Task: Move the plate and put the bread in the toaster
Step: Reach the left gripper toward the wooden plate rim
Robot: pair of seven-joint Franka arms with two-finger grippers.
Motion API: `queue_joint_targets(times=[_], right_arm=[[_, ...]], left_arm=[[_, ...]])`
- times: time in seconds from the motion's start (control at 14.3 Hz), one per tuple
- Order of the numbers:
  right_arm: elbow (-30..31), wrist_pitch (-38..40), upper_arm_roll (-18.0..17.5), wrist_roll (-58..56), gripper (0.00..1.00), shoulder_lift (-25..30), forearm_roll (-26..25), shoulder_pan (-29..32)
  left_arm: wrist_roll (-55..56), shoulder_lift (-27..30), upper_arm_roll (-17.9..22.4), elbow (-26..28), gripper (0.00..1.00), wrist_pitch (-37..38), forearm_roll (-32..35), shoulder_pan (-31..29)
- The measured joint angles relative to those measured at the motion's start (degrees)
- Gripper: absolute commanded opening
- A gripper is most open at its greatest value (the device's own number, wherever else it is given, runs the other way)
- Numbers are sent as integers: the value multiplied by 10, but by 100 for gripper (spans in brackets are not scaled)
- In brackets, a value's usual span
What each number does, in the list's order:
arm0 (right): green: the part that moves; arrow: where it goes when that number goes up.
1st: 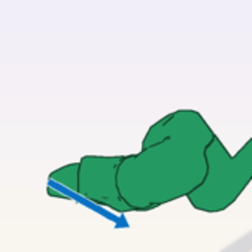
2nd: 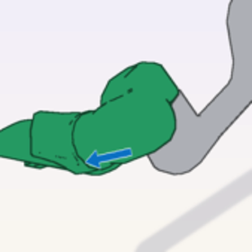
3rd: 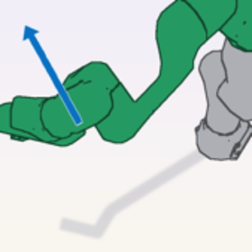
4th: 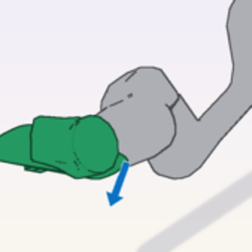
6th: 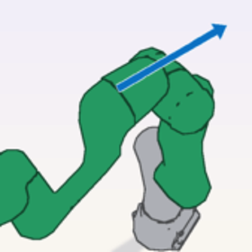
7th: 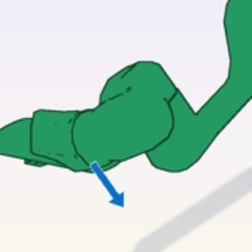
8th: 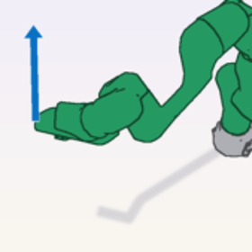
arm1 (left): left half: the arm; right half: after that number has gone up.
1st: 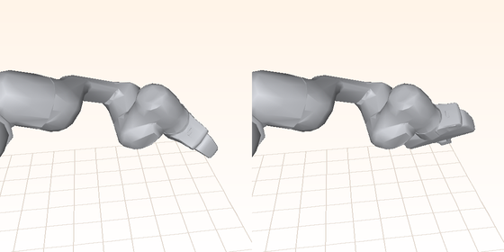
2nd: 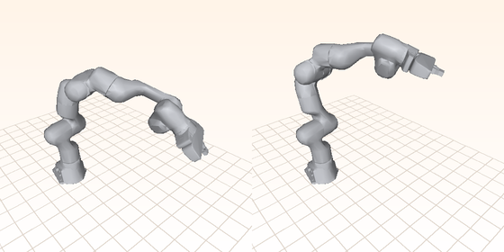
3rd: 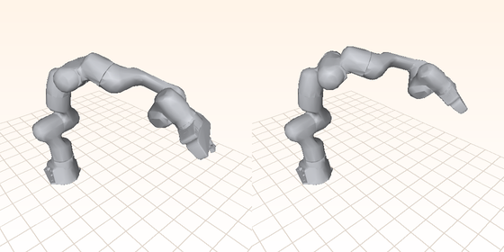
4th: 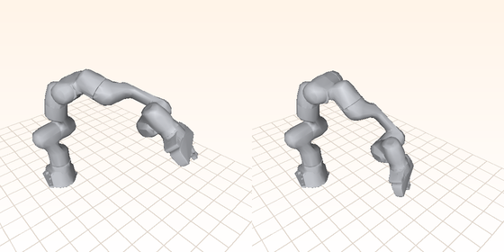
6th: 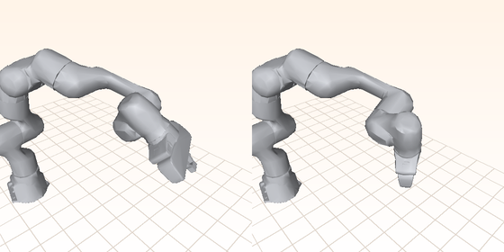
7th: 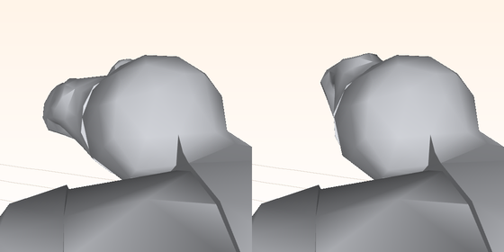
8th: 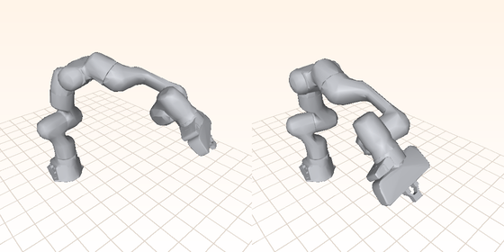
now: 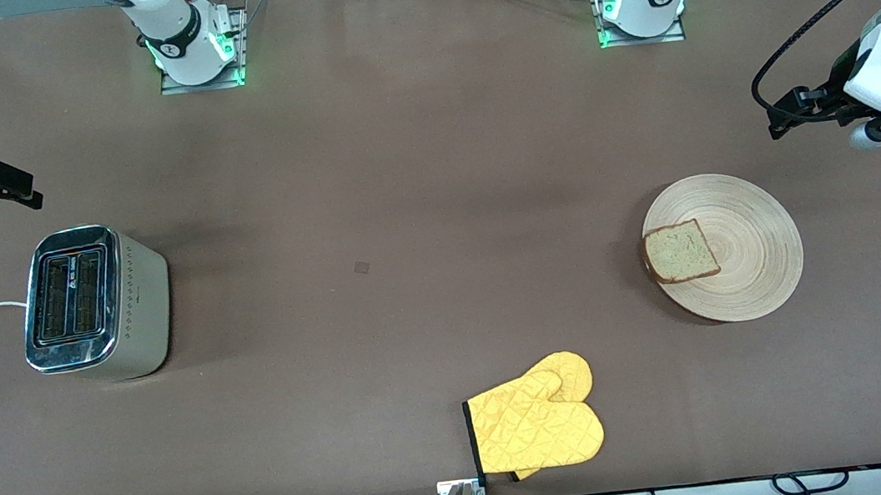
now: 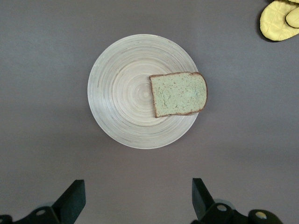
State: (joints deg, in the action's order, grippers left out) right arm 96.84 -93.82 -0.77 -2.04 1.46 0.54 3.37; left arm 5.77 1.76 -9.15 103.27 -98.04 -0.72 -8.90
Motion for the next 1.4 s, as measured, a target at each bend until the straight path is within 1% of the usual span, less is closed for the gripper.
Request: queue_joint_targets(times=[0.07, 0.21, 0.56, 0.77, 0.98, 1.12, 1.19, 1.26, 1.4], right_arm=[[0, 0, 0, 0, 100, 0, 0, 0], [0, 0, 0, 0, 100, 0, 0, 0], [0, 0, 0, 0, 100, 0, 0, 0], [0, 0, 0, 0, 100, -2, 0, 0], [1, 0, 0, 0, 100, -3, 0, 0], [1, 0, 0, 0, 100, -3, 0, 0], [2, 0, 0, 0, 100, -3, 0, 0], [2, 0, 0, 0, 100, -3, 0, 0], [2, 0, 0, 0, 100, -4, 0, -1]], left_arm=[[1, -7, 5, 0, 100, 0, -19, -6], [-12, -33, 10, 0, 100, 0, -48, -45], [-178, -121, 17, -10, 100, -6, -89, -148], [-312, -204, 18, -35, 100, -8, -114, -195], [-412, -309, 19, -68, 100, -12, -177, -236], [-445, -368, 19, -92, 100, -14, -192, -250], [-454, -387, 18, -101, 100, -14, -199, -251], [-461, -400, 18, -107, 100, -14, -207, -251], [-470, -416, 17, -111, 95, -20, -224, -251]])
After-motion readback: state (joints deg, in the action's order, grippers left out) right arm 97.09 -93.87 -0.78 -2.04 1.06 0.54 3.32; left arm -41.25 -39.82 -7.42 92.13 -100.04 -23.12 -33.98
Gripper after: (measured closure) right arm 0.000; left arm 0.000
